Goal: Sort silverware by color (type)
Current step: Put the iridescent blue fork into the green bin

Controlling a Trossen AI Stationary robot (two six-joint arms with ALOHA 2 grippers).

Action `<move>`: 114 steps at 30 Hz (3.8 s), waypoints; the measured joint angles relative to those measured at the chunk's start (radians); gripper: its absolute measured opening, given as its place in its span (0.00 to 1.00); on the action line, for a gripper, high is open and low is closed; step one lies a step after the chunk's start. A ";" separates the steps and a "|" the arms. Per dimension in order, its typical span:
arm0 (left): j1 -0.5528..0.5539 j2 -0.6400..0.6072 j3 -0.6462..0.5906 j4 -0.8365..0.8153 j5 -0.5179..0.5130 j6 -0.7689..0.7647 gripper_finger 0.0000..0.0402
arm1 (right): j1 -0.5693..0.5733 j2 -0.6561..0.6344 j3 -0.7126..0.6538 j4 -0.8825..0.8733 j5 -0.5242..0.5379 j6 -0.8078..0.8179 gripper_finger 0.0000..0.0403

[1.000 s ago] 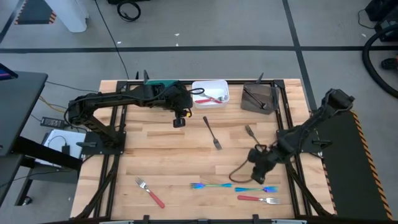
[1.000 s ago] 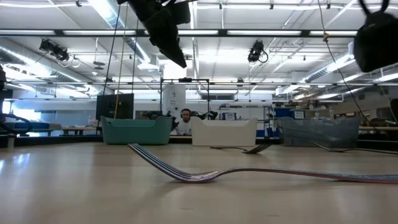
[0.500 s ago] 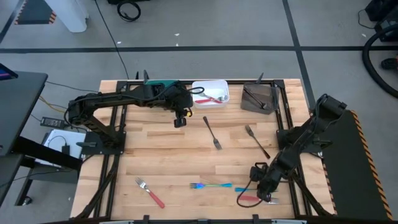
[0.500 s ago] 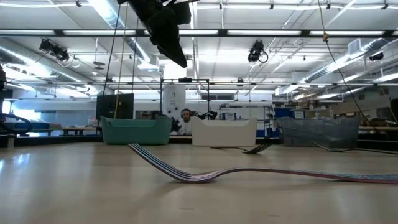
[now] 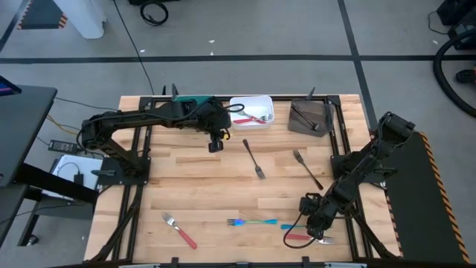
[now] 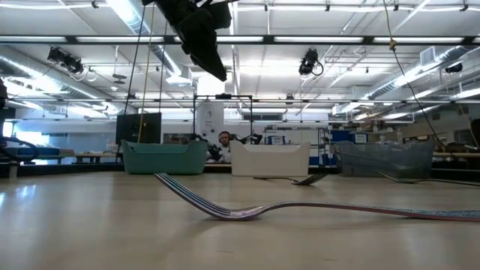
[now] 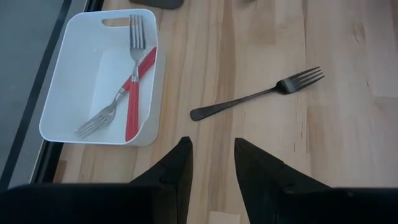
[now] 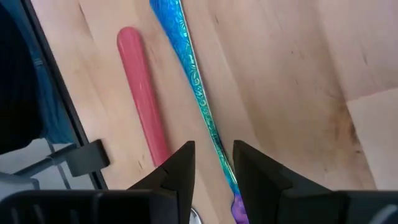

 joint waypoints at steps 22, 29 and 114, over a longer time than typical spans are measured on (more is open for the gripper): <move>-0.002 0.000 0.000 -0.002 0.000 -0.003 0.30 | 0.016 0.117 0.012 -0.027 0.017 0.104 0.26; -0.001 0.000 0.000 -0.002 0.000 -0.002 0.30 | 0.011 0.117 0.012 -0.055 0.019 0.157 0.17; 0.010 0.158 0.000 0.756 0.349 -0.049 0.30 | -0.705 -0.505 0.001 0.425 0.565 -1.415 0.00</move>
